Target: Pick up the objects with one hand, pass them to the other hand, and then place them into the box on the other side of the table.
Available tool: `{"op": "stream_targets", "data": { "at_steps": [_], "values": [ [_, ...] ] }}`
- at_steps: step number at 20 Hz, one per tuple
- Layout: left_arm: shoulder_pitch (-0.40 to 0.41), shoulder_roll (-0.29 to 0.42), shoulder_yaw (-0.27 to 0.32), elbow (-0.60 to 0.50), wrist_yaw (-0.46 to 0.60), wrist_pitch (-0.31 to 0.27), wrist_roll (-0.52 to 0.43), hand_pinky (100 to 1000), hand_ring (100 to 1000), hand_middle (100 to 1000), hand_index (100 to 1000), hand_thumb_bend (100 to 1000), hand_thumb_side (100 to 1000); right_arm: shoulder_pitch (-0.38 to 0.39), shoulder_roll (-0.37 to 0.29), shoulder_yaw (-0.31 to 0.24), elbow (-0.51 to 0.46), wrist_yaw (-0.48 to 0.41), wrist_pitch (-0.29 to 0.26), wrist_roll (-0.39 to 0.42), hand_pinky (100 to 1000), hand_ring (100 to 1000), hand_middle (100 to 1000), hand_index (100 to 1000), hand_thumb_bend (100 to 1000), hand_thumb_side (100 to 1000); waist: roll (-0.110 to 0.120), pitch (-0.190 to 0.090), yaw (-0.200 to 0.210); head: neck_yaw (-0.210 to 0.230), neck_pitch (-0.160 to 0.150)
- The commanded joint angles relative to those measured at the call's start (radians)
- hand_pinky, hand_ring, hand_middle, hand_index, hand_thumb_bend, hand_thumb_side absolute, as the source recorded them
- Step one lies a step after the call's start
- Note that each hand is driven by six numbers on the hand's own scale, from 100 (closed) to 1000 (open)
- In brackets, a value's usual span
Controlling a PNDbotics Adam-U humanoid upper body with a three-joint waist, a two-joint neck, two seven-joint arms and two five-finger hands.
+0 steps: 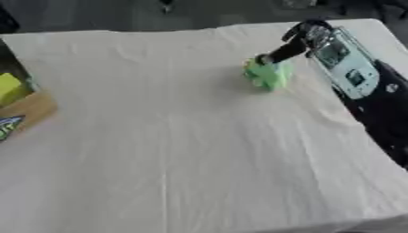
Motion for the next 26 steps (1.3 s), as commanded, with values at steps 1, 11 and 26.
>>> {"op": "stream_targets", "data": {
  "at_steps": [1, 11, 26],
  "values": [
    [-0.015, 0.033, 0.013, -0.006, 0.006, 0.002, -0.001, 627, 749, 673, 813, 229, 547, -0.023, -0.023, -0.007, 0.02, -0.011, 0.01, 0.014, 860, 828, 811, 832, 592, 274, 0.003, -0.022, 0.002, 0.003, 0.001],
    [-0.014, 0.029, 0.014, -0.005, 0.01, -0.001, -0.001, 623, 749, 671, 813, 214, 550, -0.024, -0.014, -0.013, 0.097, 0.027, 0.008, 0.018, 876, 845, 823, 842, 619, 226, 0.007, -0.018, 0.007, 0.002, -0.005],
    [-0.018, 0.024, 0.015, -0.003, 0.01, -0.002, 0.0, 618, 747, 666, 814, 192, 553, -0.022, 0.009, -0.017, 0.157, -0.01, -0.029, 0.042, 868, 837, 803, 831, 604, 189, 0.008, -0.009, 0.015, 0.002, -0.005]
  ]
}}
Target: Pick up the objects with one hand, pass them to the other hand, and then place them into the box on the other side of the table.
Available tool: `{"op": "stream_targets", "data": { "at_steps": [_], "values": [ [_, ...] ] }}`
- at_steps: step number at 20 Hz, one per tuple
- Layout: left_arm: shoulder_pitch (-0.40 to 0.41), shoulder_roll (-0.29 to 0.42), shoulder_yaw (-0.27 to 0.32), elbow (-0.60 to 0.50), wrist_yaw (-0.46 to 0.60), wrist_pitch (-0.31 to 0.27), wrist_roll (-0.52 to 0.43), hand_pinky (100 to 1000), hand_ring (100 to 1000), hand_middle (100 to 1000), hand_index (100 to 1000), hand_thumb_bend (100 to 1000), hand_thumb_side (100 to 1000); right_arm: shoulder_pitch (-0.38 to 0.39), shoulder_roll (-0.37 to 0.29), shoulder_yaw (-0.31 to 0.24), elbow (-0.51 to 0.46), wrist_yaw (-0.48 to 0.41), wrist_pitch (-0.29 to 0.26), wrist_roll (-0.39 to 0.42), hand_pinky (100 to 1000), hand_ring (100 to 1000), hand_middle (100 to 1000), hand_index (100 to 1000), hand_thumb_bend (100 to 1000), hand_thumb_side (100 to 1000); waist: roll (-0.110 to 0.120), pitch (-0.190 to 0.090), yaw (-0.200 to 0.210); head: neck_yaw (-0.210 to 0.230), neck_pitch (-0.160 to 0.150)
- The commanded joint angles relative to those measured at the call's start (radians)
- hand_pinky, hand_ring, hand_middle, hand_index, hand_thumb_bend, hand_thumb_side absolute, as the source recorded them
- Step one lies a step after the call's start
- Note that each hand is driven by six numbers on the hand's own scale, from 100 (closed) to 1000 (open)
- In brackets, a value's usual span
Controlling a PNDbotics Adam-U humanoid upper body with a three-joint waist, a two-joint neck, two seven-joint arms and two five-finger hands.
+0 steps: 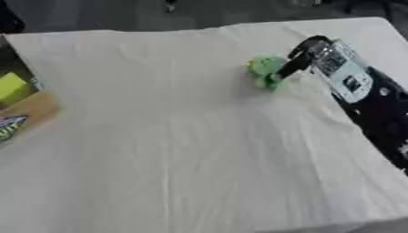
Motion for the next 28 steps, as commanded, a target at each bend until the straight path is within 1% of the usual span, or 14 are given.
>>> {"op": "stream_targets", "data": {
  "at_steps": [1, 6, 7, 8, 10, 13, 14, 15, 17, 24, 28],
  "values": [
    [-0.018, 0.024, 0.014, -0.009, 0.003, -0.001, 0.001, 618, 747, 666, 814, 191, 554, -0.019, -0.01, -0.011, 0.006, -0.008, 0.003, 0.004, 870, 838, 804, 832, 604, 184, 0.001, -0.013, 0.003, 0.002, -0.005],
    [-0.019, 0.022, 0.014, -0.01, 0.006, -0.001, 0.004, 617, 746, 666, 814, 189, 556, -0.018, -0.002, -0.011, 0.038, -0.004, -0.003, -0.006, 871, 837, 807, 834, 590, 164, 0.001, -0.011, 0.005, 0.003, -0.008],
    [-0.019, 0.022, 0.015, -0.011, 0.006, -0.001, 0.004, 617, 746, 666, 814, 188, 555, -0.018, 0.0, -0.012, 0.045, -0.004, -0.004, -0.006, 869, 830, 802, 835, 576, 145, 0.001, -0.011, 0.005, 0.003, -0.008],
    [-0.019, 0.022, 0.015, -0.011, 0.006, -0.001, 0.005, 617, 746, 665, 814, 188, 555, -0.017, 0.001, -0.013, 0.051, -0.005, -0.006, -0.006, 868, 829, 799, 835, 570, 153, 0.001, -0.011, 0.005, 0.004, -0.008],
    [-0.019, 0.023, 0.015, -0.013, 0.007, -0.001, 0.006, 616, 746, 665, 813, 187, 556, -0.016, 0.002, -0.015, 0.058, -0.01, -0.008, -0.009, 864, 813, 770, 822, 524, 139, 0.002, -0.01, 0.005, 0.005, -0.007],
    [-0.017, 0.023, 0.016, -0.013, 0.008, 0.0, 0.007, 617, 746, 665, 812, 182, 558, -0.015, 0.001, -0.018, 0.052, -0.022, -0.006, -0.019, 854, 780, 702, 758, 421, 106, 0.002, -0.01, 0.004, 0.005, -0.005],
    [-0.017, 0.023, 0.016, -0.012, 0.009, 0.001, 0.008, 616, 746, 665, 812, 180, 558, -0.015, -0.001, -0.018, 0.044, -0.027, -0.003, -0.023, 851, 773, 683, 741, 394, 100, 0.002, -0.01, 0.003, 0.006, -0.005],
    [-0.016, 0.023, 0.017, -0.012, 0.009, 0.001, 0.008, 616, 746, 665, 812, 179, 559, -0.014, -0.004, -0.018, 0.035, -0.032, 0.0, -0.028, 846, 759, 652, 712, 344, 100, 0.002, -0.011, 0.003, 0.006, -0.004],
    [-0.015, 0.023, 0.017, -0.012, 0.01, 0.001, 0.009, 616, 746, 665, 812, 178, 559, -0.011, -0.01, -0.019, 0.012, -0.041, 0.012, -0.043, 834, 736, 613, 678, 277, 100, 0.002, -0.012, 0.002, 0.007, -0.005],
    [-0.013, 0.024, 0.017, -0.009, 0.01, 0.004, 0.01, 616, 745, 666, 812, 171, 560, 0.002, -0.024, -0.027, -0.07, -0.09, 0.04, -0.105, 832, 691, 546, 611, 157, 100, 0.001, -0.015, -0.001, 0.008, -0.006],
    [-0.011, 0.026, 0.018, -0.01, 0.011, 0.006, 0.011, 616, 745, 665, 812, 173, 559, 0.013, -0.038, -0.032, -0.121, -0.103, 0.043, -0.147, 827, 683, 545, 611, 136, 100, 0.002, -0.016, -0.003, 0.01, -0.008]
  ]
}}
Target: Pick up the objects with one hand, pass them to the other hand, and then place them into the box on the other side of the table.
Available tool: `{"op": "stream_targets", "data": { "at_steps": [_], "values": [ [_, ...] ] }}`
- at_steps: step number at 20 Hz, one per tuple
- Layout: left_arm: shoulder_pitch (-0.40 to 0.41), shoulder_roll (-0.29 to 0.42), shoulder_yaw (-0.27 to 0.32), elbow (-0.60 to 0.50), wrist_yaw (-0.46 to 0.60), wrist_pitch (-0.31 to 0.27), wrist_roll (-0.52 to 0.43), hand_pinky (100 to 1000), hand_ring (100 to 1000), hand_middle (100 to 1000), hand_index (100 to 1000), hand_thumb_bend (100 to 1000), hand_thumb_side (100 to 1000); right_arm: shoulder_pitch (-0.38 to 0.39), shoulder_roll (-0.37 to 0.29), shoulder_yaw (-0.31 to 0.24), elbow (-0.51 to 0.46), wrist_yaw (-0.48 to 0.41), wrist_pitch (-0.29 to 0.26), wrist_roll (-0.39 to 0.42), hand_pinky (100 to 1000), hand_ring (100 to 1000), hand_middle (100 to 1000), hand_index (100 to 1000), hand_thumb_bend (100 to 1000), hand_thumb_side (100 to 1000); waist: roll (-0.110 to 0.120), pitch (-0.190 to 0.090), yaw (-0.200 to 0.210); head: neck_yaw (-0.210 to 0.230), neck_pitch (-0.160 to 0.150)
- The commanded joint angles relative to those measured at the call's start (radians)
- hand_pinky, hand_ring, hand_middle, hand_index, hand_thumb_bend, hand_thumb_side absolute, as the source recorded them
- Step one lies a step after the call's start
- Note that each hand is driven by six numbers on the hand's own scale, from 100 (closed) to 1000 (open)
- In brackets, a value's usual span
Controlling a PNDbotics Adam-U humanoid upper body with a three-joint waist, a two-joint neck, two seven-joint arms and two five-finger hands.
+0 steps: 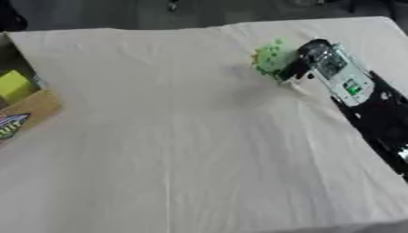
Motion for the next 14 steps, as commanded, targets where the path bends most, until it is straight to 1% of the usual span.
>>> {"op": "stream_targets", "data": {
  "at_steps": [1, 4, 7, 9, 10, 12, 14],
  "values": [
    [-0.01, 0.027, 0.018, -0.01, 0.002, 0.001, 0.005, 615, 745, 665, 812, 172, 559, -0.009, -0.044, -0.019, -0.061, -0.009, 0.006, -0.03, 825, 682, 544, 611, 130, 100, 0.002, -0.019, -0.001, 0.003, -0.007],
    [-0.009, 0.028, 0.019, -0.011, 0.003, 0.002, 0.006, 615, 745, 665, 812, 171, 559, 0.004, -0.055, -0.036, -0.115, -0.014, 0.006, -0.053, 806, 664, 532, 601, 100, 100, 0.002, -0.019, -0.003, 0.005, -0.008],
    [-0.008, 0.029, 0.02, -0.013, 0.004, 0.001, 0.007, 615, 745, 665, 812, 171, 559, 0.025, -0.064, -0.06, -0.2, -0.016, 0.006, -0.108, 768, 624, 517, 583, 100, 105, 0.003, -0.018, -0.006, 0.007, -0.009],
    [-0.008, 0.031, 0.02, -0.016, 0.005, 0.0, 0.007, 614, 744, 665, 811, 173, 557, 0.045, -0.065, -0.074, -0.277, -0.011, 0.005, -0.163, 750, 607, 500, 572, 100, 100, 0.004, -0.017, -0.007, 0.008, -0.009],
    [-0.008, 0.031, 0.02, -0.019, 0.006, -0.002, 0.008, 613, 744, 665, 811, 174, 554, 0.056, -0.064, -0.077, -0.328, -0.005, -0.002, -0.197, 728, 582, 491, 565, 100, 100, 0.005, -0.017, -0.008, 0.009, -0.009],
    [-0.01, 0.033, 0.02, -0.025, 0.007, -0.005, 0.008, 612, 743, 664, 811, 176, 552, 0.082, -0.059, -0.075, -0.427, 0.006, -0.013, -0.264, 711, 566, 489, 565, 100, 100, 0.007, -0.016, -0.009, 0.009, -0.009],
    [-0.012, 0.034, 0.02, -0.03, 0.007, -0.007, 0.008, 612, 743, 664, 810, 176, 547, 0.107, -0.05, -0.066, -0.504, 0.018, -0.02, -0.315, 697, 554, 485, 562, 100, 100, 0.01, -0.017, -0.01, 0.009, -0.01]
  ]
}}
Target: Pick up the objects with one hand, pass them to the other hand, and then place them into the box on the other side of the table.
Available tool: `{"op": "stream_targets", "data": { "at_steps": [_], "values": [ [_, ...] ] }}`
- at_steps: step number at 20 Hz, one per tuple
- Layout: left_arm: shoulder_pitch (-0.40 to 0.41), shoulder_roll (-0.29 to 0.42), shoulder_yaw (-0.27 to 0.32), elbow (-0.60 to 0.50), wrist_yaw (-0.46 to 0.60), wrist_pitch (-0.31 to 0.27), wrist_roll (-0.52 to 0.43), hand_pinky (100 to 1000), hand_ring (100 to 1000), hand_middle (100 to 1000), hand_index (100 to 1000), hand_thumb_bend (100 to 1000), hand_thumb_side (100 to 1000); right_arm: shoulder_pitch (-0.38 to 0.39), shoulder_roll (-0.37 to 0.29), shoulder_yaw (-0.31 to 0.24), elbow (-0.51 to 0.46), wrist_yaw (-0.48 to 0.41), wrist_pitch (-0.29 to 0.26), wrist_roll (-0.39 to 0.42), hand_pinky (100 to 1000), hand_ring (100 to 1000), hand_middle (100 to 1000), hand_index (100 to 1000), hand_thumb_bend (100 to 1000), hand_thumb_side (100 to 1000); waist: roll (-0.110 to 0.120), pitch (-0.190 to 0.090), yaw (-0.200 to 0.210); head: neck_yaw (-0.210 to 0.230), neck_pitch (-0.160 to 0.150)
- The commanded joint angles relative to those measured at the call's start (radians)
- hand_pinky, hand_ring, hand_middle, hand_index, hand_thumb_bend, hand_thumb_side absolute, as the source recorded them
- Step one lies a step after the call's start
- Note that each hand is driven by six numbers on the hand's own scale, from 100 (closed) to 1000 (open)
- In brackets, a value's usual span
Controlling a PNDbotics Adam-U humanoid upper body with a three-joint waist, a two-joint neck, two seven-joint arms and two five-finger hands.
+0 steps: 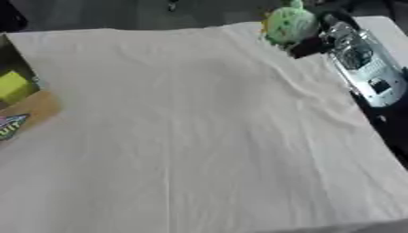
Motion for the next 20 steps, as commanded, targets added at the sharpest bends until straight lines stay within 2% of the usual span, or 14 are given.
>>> {"op": "stream_targets", "data": {
  "at_steps": [1, 5, 9, 15, 20],
  "values": [
    [-0.015, 0.034, 0.014, -0.023, 0.002, -0.006, 0.002, 612, 743, 664, 810, 176, 547, 0.011, -0.013, -0.001, -0.136, 0.021, -0.012, -0.083, 697, 554, 485, 562, 100, 100, 0.004, -0.017, 0.0, 0.003, -0.011],
    [-0.018, 0.037, 0.012, -0.033, 0.003, -0.011, 0.001, 610, 742, 665, 810, 180, 542, 0.046, 0.011, 0.016, -0.207, 0.017, -0.02, -0.164, 673, 541, 476, 554, 100, 100, 0.008, -0.019, 0.0, 0.004, -0.014],
    [-0.024, 0.039, 0.009, -0.043, 0.002, -0.016, -0.006, 609, 741, 664, 810, 185, 538, 0.066, 0.029, 0.036, -0.225, -0.019, -0.04, -0.242, 663, 535, 471, 550, 100, 100, 0.01, -0.02, 0.001, 0.005, -0.015],
    [-0.032, 0.04, 0.002, -0.057, 0.002, -0.023, -0.014, 606, 739, 662, 809, 188, 535, 0.069, 0.046, 0.086, -0.196, -0.098, -0.085, -0.314, 679, 538, 476, 557, 100, 100, 0.011, -0.02, 0.003, 0.011, -0.018],
    [-0.041, 0.041, -0.006, -0.066, 0.004, -0.032, -0.023, 604, 737, 662, 809, 189, 536, 0.059, 0.066, 0.124, -0.152, -0.2, -0.15, -0.361, 678, 538, 478, 561, 100, 100, 0.011, -0.021, 0.006, 0.018, -0.022]
  ]
}}
